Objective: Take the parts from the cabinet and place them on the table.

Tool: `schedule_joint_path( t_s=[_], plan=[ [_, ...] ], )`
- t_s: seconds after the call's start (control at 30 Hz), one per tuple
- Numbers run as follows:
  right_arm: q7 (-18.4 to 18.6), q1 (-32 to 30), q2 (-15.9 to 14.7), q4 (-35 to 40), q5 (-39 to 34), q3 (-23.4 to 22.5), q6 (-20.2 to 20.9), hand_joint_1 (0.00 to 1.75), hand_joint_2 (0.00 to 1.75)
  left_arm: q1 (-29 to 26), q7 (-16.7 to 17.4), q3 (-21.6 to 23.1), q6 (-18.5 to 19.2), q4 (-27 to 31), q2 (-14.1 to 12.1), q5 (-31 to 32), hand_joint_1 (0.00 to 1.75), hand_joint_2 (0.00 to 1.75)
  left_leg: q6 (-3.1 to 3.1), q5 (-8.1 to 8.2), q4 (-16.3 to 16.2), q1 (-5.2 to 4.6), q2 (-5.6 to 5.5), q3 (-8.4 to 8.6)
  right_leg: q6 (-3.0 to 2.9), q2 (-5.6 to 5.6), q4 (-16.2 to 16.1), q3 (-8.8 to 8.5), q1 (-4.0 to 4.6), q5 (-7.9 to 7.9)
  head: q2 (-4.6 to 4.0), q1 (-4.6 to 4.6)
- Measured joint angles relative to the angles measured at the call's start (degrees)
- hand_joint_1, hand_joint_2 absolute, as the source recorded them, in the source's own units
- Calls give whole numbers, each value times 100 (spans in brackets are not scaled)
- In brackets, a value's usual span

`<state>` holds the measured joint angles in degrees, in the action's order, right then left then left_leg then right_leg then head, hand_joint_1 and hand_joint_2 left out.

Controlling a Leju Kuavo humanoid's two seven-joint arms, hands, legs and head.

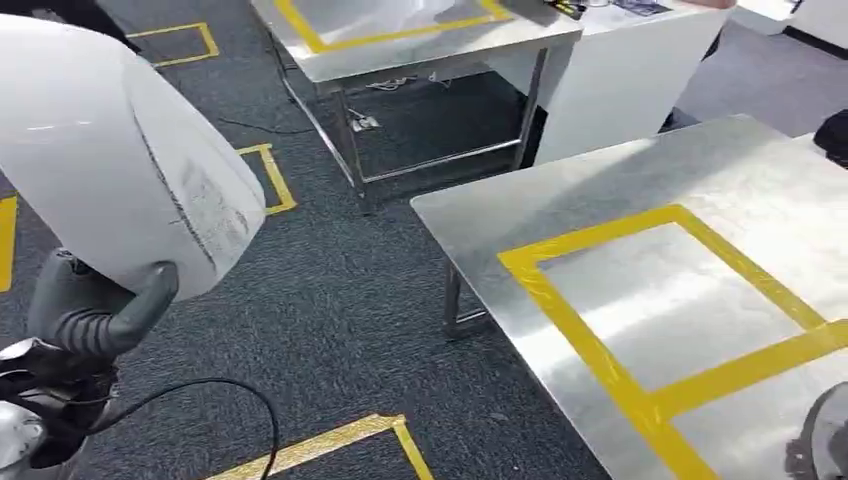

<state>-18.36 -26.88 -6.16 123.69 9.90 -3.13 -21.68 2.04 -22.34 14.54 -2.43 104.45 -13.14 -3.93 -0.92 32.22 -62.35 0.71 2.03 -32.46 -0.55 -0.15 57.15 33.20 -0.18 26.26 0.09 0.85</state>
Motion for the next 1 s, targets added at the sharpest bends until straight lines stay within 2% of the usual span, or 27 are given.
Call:
schedule_joint_path(
  t_s=[0.03, 0.07, 0.1, 0.13, 0.17, 0.2, 0.23, 0.27, 0.3, 0.33, 0.4, 0.43, 0.47, 0.5, 0.53, 0.57, 0.6, 0.63, 0.67, 0.7, 0.73, 0.77, 0.8, 0.83, 0.93, 0.97, 1.0],
  plan=[
    [-9, -1, 0, 0, -2, -2, 0, 0, 0, -9, 7, -18, 0, -15, -4, -18, 175, 175, -6, 209, -444, 0, -98, -202, -12, 63, 0, -3, 1, 6, 0, 24],
    [-18, -15, 0, 0, -7, -2, 0, 0, 0, -15, 7, -26, 0, -41, -4, -24, 175, 175, -15, 414, -949, -1, -141, -453, -17, 140, 3, -2, 11, 9, 0, 13],
    [-16, -23, 0, 0, -24, -2, 0, 0, 0, -14, 7, -26, 0, -59, -4, -24, 175, 175, -14, 487, -1237, -2, -152, -605, -20, 212, 6, -1, 19, 10, 0, 18],
    [-18, -29, 0, 0, -44, -9, -4, 0, 0, -14, 7, -26, 0, -77, -4, -24, 175, 175, -7, 425, -1283, -4, -156, -646, -20, 291, 18, -4, 24, 10, 0, 13],
    [-18, -36, 0, 0, -52, -22, -9, 0, 0, -7, 7, -26, 0, -94, -4, -26, 175, 175, 8, 224, -1091, -5, -164, -575, -20, 377, 36, -5, 27, 12, 0, 18],
    [-20, -44, 0, 0, -63, -33, -18, 0, 0, 4, 7, -26, 0, -105, -4, -28, 175, 175, 31, -59, -672, -5, -191, -399, -19, 466, 54, -5, 26, 15, 0, 15],
    [-24, -50, 2, 2, -68, -37, -20, 0, 0, 18, 7, -26, 0, -114, -4, -33, 175, 175, 60, -366, -97, -4, -297, -151, -11, 555, 74, -9, 22, 24, 0, 18],
    [-31, -55, 2, 7, -70, -48, -26, 0, 0, 35, 7, -26, 2, -120, -4, -35, 175, 175, 93, -467, 298, 5, -552, 12, 0, 616, 86, 7, 4, 29, 0, 13],
    [-35, -52, 2, 15, -74, -68, -28, 0, 0, 39, 7, -26, 4, -133, -4, -50, 175, 175, 109, -401, 404, 23, -636, 61, 34, 684, 125, 46, 35, 42, 0, 7],
    [-46, -67, 2, 24, -83, -87, -35, 0, 0, 62, 9, -29, 4, -138, -7, -55, 175, 175, 107, -388, 422, 0, -581, 73, 71, 741, 125, 90, 4, 23, 0, 20],
    [-50, -116, 2, 37, -101, -118, -44, 0, 0, 106, 15, -26, 15, -164, -2, -70, 175, 175, 147, -393, 435, -32, -479, 69, 157, 868, 84, 119, -39, -17, 0, 13],
    [-50, -127, 2, 50, -101, -129, -46, 0, 0, 124, 15, -24, 20, -164, 7, -72, 175, 175, 194, -429, 511, 11, -403, 95, 196, 912, 86, 206, -18, -11, 0, 7],
    [-55, -146, 2, 63, -98, -135, -46, 0, 0, 148, 17, -24, 26, -170, 11, -74, 175, 175, 220, -452, 551, 18, -307, 120, 197, 556, 202, 225, 2, 65, 0, 7],
    [-59, -129, 2, 81, -96, -140, -50, 0, 0, 155, 17, -24, 31, -175, 11, -77, 175, 175, 264, -450, 570, 14, -253, 123, 216, 262, 444, 337, 14, 236, 0, -35],
    [-61, -108, 2, 83, -94, -151, -50, 0, 0, 159, 20, -24, 37, -181, 11, -79, 175, 175, 270, -450, 568, 10, -170, 121, 239, 138, 869, 545, 3, 460, 0, -35],
    [-59, -118, 2, 81, -98, -155, -50, 0, 0, 159, 22, -22, 53, -194, 11, -83, 175, 175, 274, -447, 567, 7, -95, 121, 256, 82, 1340, 775, -13, 656, 0, -39],
    [-59, -124, 2, 83, -105, -168, -50, 0, 0, 160, 26, -22, 63, -208, 11, -83, 175, 175, 275, -438, 565, 7, -10, 120, 282, 69, 1720, 969, -32, 778, 0, -35],
    [-57, -123, 2, 83, -114, -175, -50, 0, 0, 162, 39, -22, 70, -225, 11, -83, 175, 175, 269, -431, 564, 7, 72, 124, 302, 60, 1854, 1046, -51, 756, 0, -41],
    [-57, -123, 2, 83, -118, -177, -50, 0, 0, 168, 48, -20, 87, -240, 11, -83, 175, 175, 258, -419, 563, 8, 146, 132, 319, 44, 1712, 982, -64, 608, 0, -37],
    [-57, -124, 2, 83, -118, -183, -50, 0, 0, 181, 50, -13, 90, -256, 11, -83, 175, 175, 238, -405, 563, 11, 217, 148, 327, 5, 1334, 788, -73, 386, 0, -37],
    [-57, -125, 2, 92, -120, -192, -50, 0, 0, 198, 52, -11, 90, -271, 11, -83, 175, 175, 211, -385, 562, 16, 282, 176, 328, -87, 761, 480, -77, 129, 0, -37],
    [-59, -123, 2, 105, -120, -210, -50, 0, 0, 212, 52, -11, 87, -275, 11, -83, 175, 175, 179, -358, 560, 13, 341, 212, 326, -293, 222, 178, -72, -47, 0, -39],
    [-57, -104, 2, 111, -120, -218, -50, 0, 0, 221, 52, -9, 87, -275, 11, -83, 175, 175, 135, -330, 548, -36, 394, 221, 290, -427, 90, 70, 7, 58, 0, -44],
    [-59, -117, 2, 118, -120, -223, -50, 0, 0, 247, 55, -5, 87, -282, 4, -85, 175, 175, 108, -324, 537, -43, 431, 227, 208, -326, 83, 81, -10, 28, 0, -19],
    [-57, -137, 2, 129, -125, -234, -50, 0, 0, 290, 55, 17, 87, -291, 9, -85, 175, 175, 26, -283, 551, -24, 626, 287, 102, -126, 90, 103, 0, 33, 0, -35],
    [-59, -154, 4, 149, -125, -234, -50, 0, 0, 317, 55, 22, 87, -291, 7, -85, 175, 175, -27, -213, 495, 11, 426, 282, 63, -77, 63, 76, -38, 13, 0, -31],
    [-61, -138, 4, 171, -122, -234, -50, 0, 0, 317, 55, 35, 90, -295, 7, -85, 175, 175, -31, -55, 250, 23, 98, 199, 40, -13, 64, 69, -41, 17, 0, -9]
  ],
)
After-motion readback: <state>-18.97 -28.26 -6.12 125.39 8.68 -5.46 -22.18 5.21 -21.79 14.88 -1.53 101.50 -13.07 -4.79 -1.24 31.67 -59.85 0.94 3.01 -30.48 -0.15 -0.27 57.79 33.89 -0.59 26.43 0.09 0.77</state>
